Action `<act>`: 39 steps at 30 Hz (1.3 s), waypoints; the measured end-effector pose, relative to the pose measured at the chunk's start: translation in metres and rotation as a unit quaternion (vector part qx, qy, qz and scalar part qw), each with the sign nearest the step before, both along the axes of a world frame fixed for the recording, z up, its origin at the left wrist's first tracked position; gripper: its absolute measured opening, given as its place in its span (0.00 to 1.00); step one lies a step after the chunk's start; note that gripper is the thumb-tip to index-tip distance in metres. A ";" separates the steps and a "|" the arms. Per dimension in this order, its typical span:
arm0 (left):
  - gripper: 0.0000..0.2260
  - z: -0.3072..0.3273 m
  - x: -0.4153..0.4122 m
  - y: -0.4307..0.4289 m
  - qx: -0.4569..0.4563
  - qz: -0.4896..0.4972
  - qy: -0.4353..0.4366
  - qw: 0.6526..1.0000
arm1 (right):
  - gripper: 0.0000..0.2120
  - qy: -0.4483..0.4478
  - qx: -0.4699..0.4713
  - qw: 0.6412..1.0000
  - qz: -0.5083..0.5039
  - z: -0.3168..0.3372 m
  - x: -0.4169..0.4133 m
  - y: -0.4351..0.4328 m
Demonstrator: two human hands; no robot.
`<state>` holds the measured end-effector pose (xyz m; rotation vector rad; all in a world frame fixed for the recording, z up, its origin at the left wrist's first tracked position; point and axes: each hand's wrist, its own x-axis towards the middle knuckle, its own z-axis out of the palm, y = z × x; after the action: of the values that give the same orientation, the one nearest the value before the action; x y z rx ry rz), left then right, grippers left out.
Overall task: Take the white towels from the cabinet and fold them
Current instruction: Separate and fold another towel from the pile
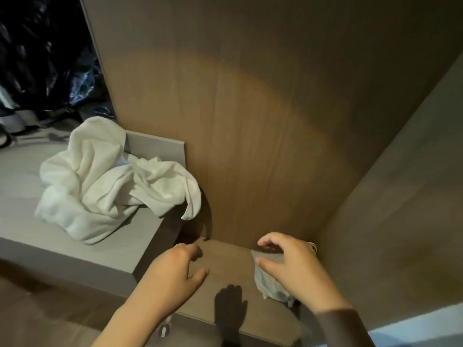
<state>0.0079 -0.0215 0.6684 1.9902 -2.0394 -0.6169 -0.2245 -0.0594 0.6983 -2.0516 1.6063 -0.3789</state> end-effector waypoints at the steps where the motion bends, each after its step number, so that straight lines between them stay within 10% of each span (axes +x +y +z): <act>1: 0.16 0.002 0.009 0.003 -0.005 0.008 0.009 1.000 | 0.13 -0.001 0.005 1.000 0.009 0.001 0.011 0.000; 19: 0.15 -0.001 0.259 0.059 -0.041 0.104 0.045 0.993 | 0.15 -0.044 0.028 0.999 0.018 -0.016 0.248 0.018; 39: 0.10 -0.018 0.353 -0.046 -0.130 0.194 0.064 0.970 | 0.07 -0.051 0.062 0.996 0.032 -0.024 0.347 -0.108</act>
<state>0.3605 -0.0672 0.6499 2.0487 -1.5070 -0.3613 0.1228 -0.1676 0.6743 -1.9539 1.4624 -0.3469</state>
